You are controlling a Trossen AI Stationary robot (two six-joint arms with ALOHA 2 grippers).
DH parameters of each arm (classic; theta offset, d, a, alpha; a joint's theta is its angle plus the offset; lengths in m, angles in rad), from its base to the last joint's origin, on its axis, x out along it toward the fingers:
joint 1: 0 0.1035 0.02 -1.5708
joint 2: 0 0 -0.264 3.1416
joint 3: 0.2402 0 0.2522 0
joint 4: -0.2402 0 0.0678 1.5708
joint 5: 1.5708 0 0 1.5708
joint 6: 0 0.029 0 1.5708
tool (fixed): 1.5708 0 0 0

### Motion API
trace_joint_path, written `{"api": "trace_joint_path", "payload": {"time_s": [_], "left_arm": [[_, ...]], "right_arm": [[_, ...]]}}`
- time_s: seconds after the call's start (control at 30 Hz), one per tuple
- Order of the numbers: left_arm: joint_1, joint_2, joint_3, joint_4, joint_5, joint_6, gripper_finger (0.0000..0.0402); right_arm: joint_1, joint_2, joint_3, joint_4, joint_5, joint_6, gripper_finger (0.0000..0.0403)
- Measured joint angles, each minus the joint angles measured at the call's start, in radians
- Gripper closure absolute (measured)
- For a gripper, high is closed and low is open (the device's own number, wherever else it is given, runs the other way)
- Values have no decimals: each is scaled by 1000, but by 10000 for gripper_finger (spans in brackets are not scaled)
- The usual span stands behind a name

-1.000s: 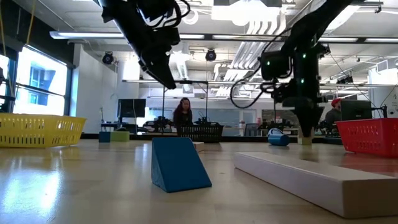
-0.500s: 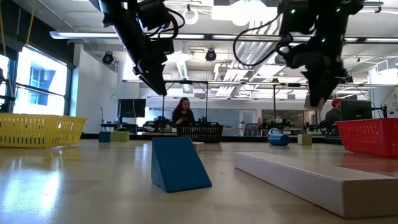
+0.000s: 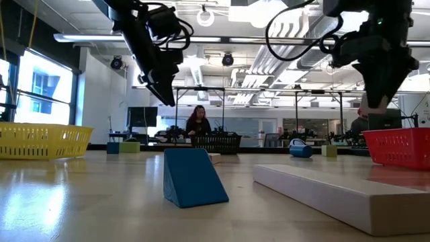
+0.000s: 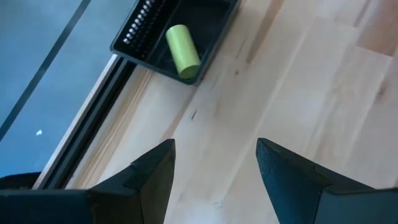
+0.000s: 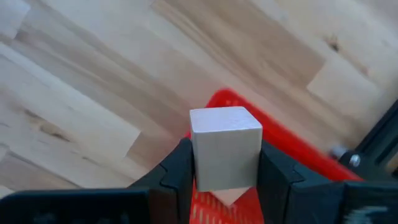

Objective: Sort & place blocks by color
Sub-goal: Put the light brown block into the red bin, then put the light green block into the black bin

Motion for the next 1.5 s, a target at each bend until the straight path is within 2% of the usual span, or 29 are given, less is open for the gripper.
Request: {"api": "trace_joint_path", "payload": {"time_s": [0.3, 0.63, 0.73, 0.9, 1.0, 1.5], "left_arm": [[52, 0, 0, 1, 0, 13, 190], [95, 0, 0, 1, -4, 63, 190], [116, 0, 0, 1, -12, 59, 190], [164, 0, 0, 1, -34, 53, 190], [202, 0, 0, 1, -34, 52, 190], [381, 0, 0, -5, -5, -1, 190]], "right_arm": [[101, 91, 0, -35, -46, 169, 297], [123, 225, 0, -39, -134, 192, 297], [123, 249, 0, -41, -134, 191, 282], [123, 263, 0, -45, -122, 184, 234], [123, 260, 0, -48, -119, 184, 220], [123, 259, 1, -75, -138, 180, 213]]}}
